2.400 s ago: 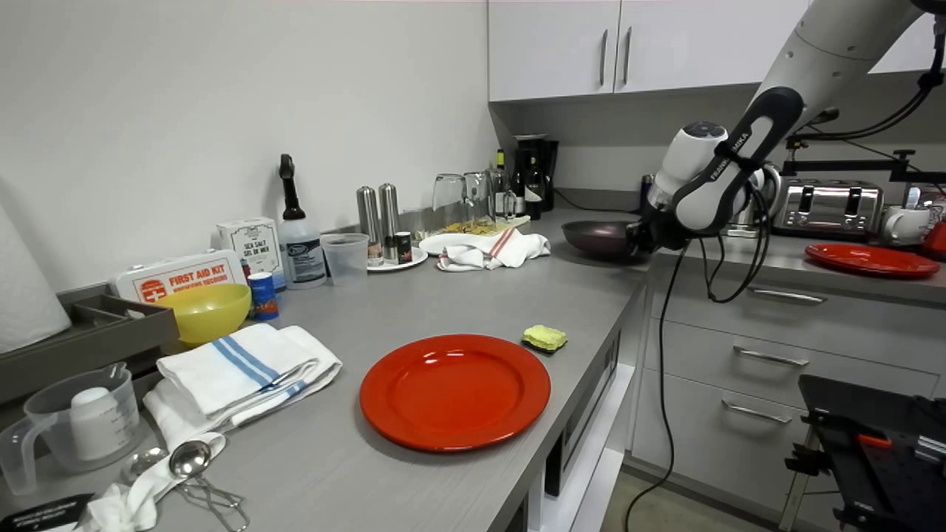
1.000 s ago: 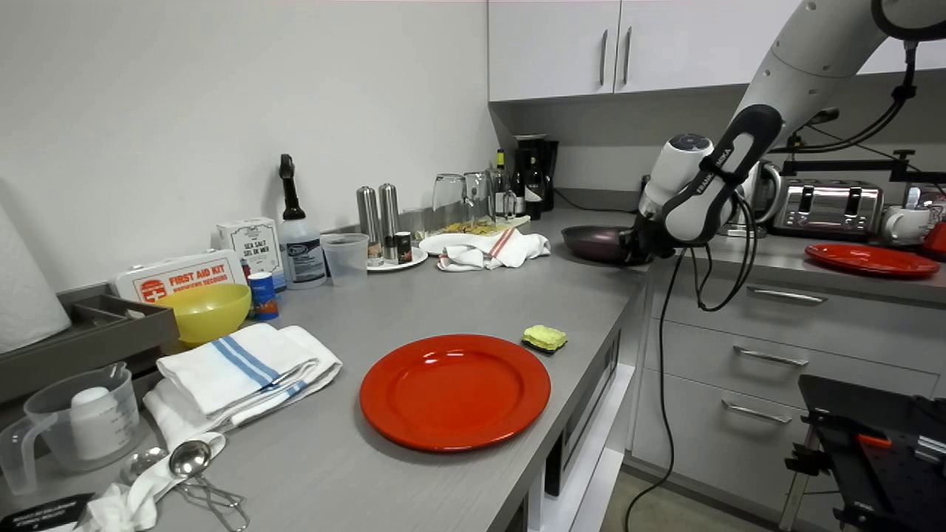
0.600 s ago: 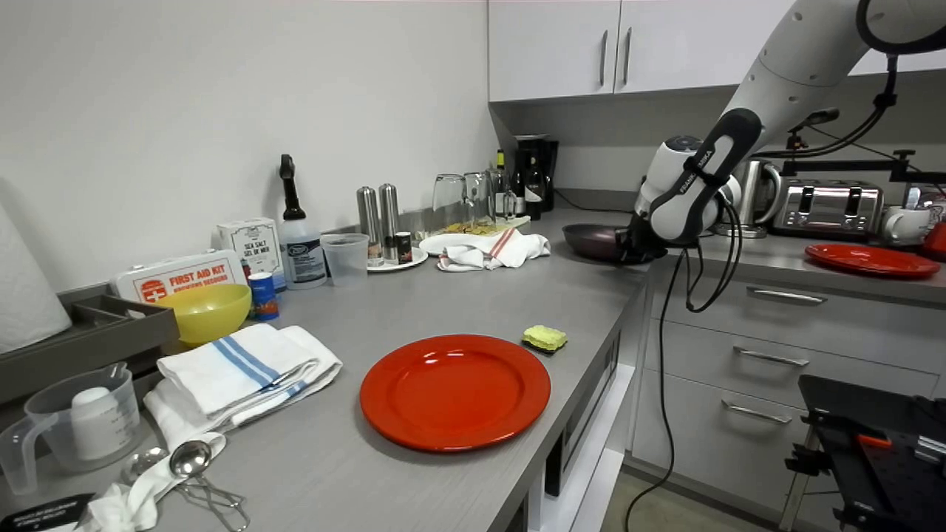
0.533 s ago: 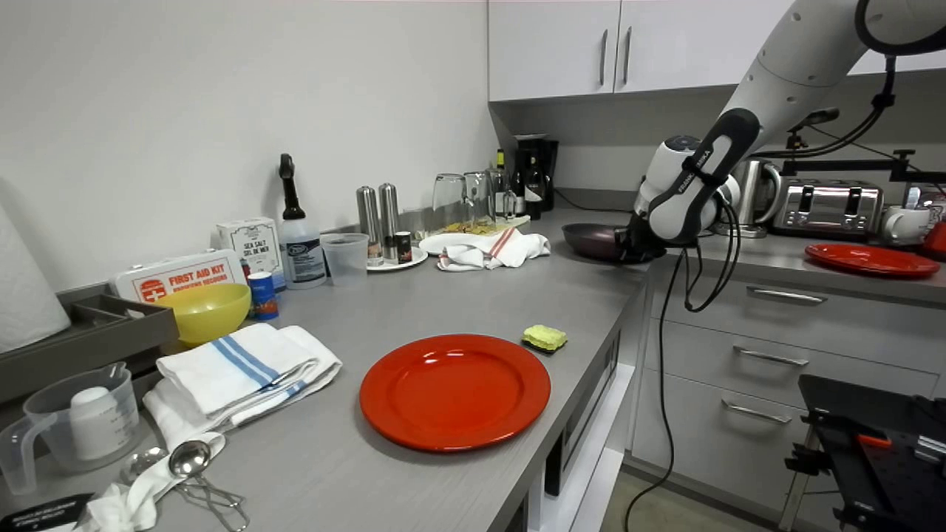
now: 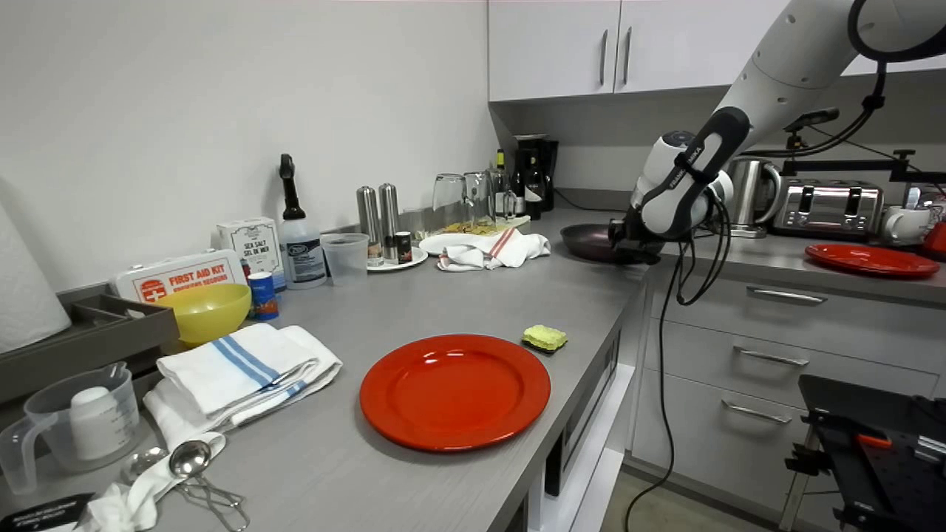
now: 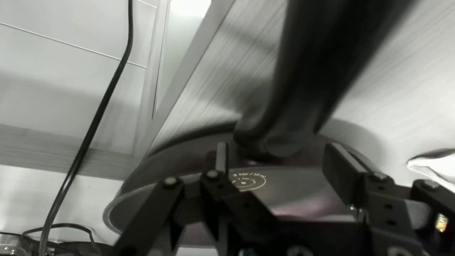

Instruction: Move the pan to the right and the left twice, then move it to the right on the counter

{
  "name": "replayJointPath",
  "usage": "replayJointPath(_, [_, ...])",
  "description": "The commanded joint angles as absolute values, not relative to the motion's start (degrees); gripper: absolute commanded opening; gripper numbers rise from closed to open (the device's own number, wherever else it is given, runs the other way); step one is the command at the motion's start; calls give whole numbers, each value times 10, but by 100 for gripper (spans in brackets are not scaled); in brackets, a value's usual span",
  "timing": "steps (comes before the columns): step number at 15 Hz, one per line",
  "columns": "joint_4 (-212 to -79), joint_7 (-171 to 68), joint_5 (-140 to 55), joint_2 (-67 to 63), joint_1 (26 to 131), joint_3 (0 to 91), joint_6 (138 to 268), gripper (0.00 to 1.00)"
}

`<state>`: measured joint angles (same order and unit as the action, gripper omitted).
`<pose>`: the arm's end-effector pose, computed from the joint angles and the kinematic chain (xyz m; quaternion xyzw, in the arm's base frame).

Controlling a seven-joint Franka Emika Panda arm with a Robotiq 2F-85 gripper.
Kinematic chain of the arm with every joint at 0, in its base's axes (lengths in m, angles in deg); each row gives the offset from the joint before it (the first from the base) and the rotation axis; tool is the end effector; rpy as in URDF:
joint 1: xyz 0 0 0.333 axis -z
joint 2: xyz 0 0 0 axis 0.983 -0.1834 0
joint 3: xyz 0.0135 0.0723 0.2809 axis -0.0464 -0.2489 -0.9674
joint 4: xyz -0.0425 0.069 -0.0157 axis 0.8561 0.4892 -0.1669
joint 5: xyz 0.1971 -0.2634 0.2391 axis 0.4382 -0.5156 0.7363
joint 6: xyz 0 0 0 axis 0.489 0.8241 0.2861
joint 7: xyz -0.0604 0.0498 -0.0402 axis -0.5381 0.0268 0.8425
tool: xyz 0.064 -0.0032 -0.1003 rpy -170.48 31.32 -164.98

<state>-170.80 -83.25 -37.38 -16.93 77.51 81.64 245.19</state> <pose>0.5140 -0.3870 0.2486 0.7926 -0.5124 0.2923 0.1542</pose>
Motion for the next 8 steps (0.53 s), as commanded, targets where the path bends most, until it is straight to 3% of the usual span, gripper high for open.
replayJointPath(1, [-1685, -810, -347, -175, 767, 828, 2459, 99])
replayJointPath(8, [-1689, -818, -373, -153, 770, 823, 2464, 100])
